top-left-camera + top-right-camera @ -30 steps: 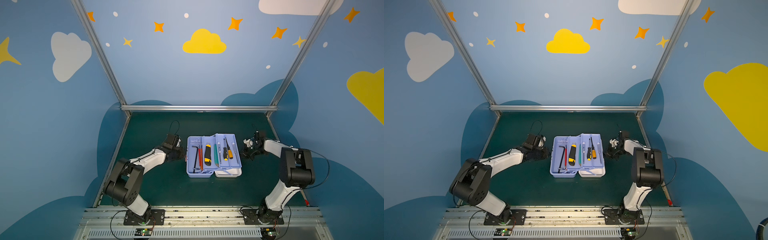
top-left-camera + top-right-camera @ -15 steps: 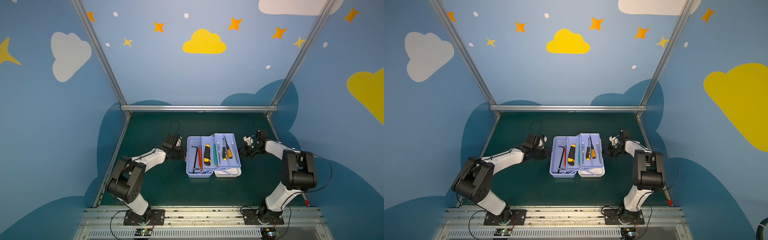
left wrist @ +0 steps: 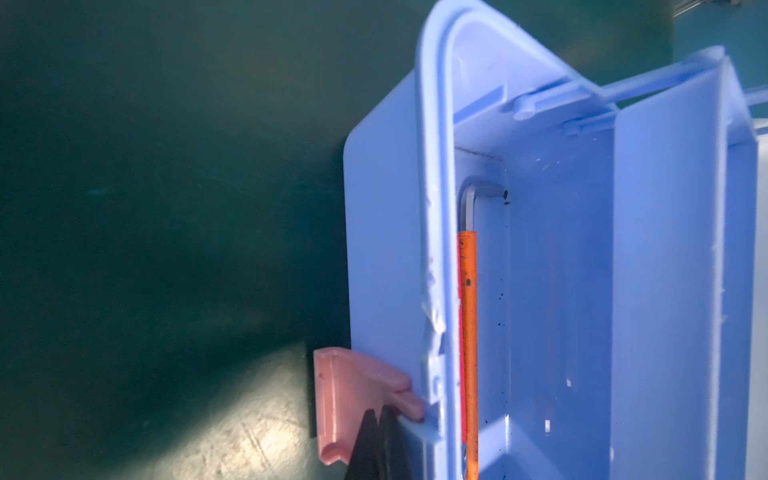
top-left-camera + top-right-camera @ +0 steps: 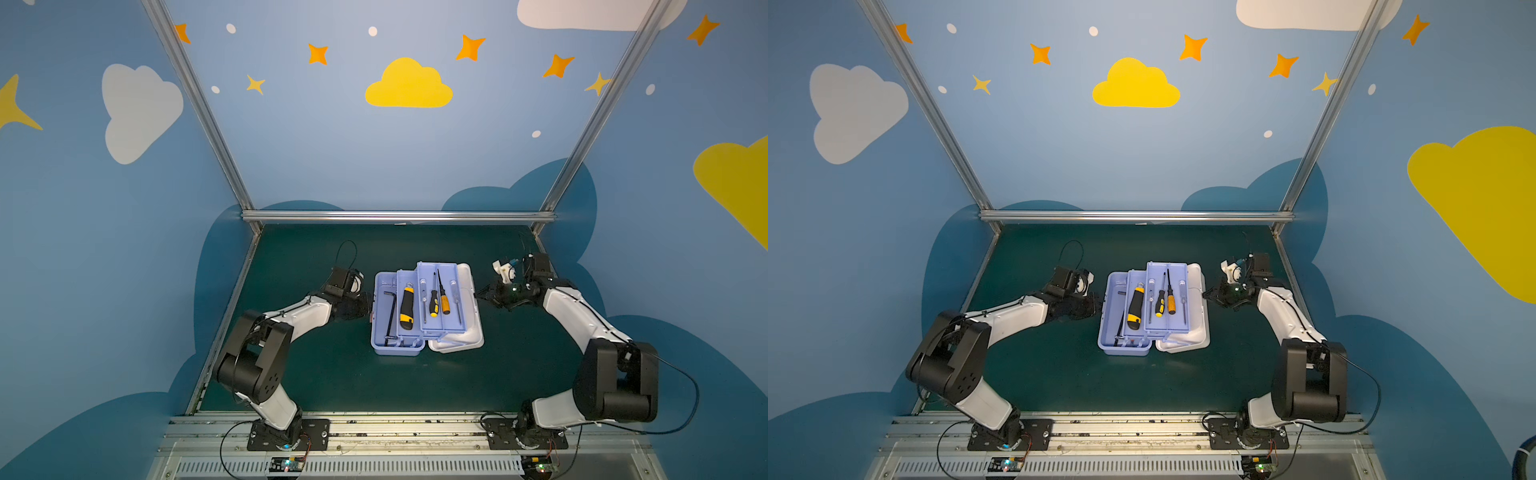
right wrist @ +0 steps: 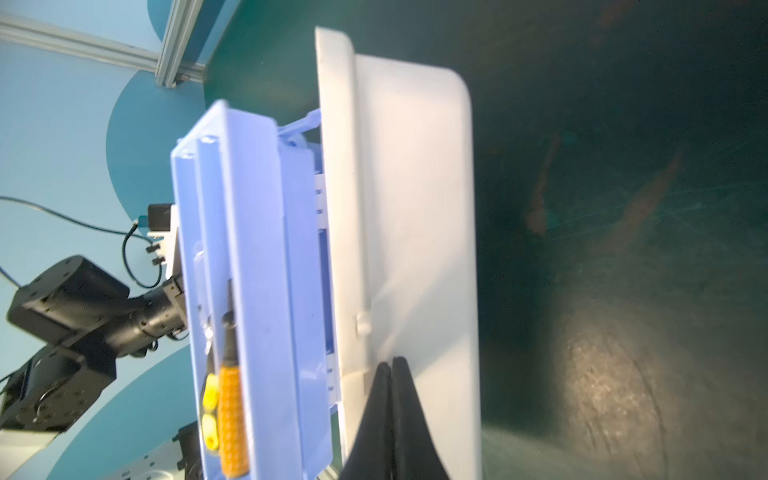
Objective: Pack the tool kit
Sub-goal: 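Swing the white lid over with the right gripper while the left holds the box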
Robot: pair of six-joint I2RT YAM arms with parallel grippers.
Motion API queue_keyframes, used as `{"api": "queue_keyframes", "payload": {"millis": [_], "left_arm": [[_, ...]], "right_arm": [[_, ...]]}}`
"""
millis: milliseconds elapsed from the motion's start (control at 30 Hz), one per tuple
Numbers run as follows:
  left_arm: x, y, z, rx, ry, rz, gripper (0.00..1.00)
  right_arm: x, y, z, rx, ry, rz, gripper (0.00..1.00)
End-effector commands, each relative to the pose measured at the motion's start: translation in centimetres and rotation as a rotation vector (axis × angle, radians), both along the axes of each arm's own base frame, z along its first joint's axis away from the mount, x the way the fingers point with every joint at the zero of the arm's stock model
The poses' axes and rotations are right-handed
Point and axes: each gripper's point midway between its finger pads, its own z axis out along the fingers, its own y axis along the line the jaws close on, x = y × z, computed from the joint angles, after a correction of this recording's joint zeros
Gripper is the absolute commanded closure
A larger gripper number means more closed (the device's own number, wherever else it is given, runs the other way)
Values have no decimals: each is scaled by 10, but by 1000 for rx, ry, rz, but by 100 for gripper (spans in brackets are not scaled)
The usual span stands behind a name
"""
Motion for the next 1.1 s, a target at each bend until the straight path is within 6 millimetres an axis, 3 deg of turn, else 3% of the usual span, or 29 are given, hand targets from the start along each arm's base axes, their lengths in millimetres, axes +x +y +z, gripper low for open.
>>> {"api": "queue_keyframes", "payload": {"millis": [0,533,767,900,1067], "left_arm": [[3,-27,23,-105,-58,-94,95],[-4,-12,9,-81,-53,-58,95],[0,5,13,-41,-84,-10,91],[2,22,16,-13,-90,46,90],[2,44,28,25,-95,115,78]], "right_arm": [[-23,20,18,-29,27,83,100],[-28,86,53,-207,-39,251,100],[-22,133,64,-240,-92,377,100],[-15,165,83,-232,-122,448,100],[-6,207,118,-176,-186,522,97]]}}
